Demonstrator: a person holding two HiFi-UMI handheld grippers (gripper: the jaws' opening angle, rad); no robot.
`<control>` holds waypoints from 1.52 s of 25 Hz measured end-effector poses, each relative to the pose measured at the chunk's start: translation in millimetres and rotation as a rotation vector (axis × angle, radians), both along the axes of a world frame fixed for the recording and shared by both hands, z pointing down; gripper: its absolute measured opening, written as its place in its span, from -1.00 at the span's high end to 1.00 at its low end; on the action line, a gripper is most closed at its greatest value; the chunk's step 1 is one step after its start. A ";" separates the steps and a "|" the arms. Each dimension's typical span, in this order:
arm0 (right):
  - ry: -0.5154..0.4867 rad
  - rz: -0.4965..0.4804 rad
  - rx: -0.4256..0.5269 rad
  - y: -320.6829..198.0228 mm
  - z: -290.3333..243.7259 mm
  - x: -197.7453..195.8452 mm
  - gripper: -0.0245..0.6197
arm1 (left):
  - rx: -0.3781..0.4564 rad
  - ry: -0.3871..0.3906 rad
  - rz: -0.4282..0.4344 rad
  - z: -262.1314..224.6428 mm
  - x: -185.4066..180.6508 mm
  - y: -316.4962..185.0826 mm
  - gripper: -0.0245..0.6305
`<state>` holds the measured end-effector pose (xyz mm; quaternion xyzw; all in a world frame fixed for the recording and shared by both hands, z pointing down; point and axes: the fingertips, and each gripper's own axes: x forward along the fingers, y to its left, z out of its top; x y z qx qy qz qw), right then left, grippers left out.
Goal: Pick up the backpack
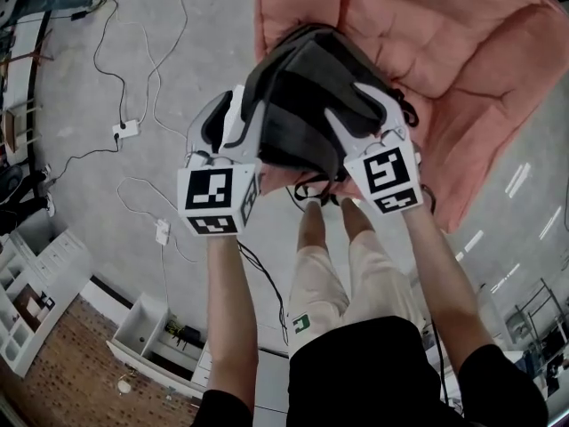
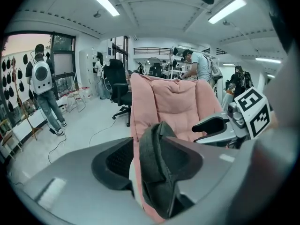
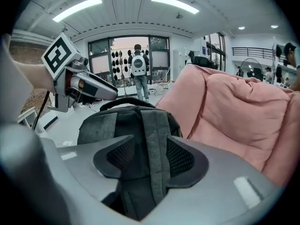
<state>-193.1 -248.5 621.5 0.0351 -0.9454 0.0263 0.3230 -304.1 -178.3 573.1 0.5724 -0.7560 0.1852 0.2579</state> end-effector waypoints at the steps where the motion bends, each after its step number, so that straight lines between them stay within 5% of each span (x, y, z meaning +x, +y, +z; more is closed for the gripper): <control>1: -0.013 0.005 0.004 -1.8 2.6 -3.4 0.32 | 0.005 0.003 -0.002 3.2 -2.8 -2.1 0.36; 15: -0.034 0.045 0.053 -12.8 52.3 -33.2 0.22 | 0.054 0.048 0.035 36.6 -7.3 -15.7 0.30; 38: 0.008 0.064 0.118 -28.2 96.3 -59.5 0.12 | 0.096 0.116 0.045 49.4 -1.9 -19.2 0.53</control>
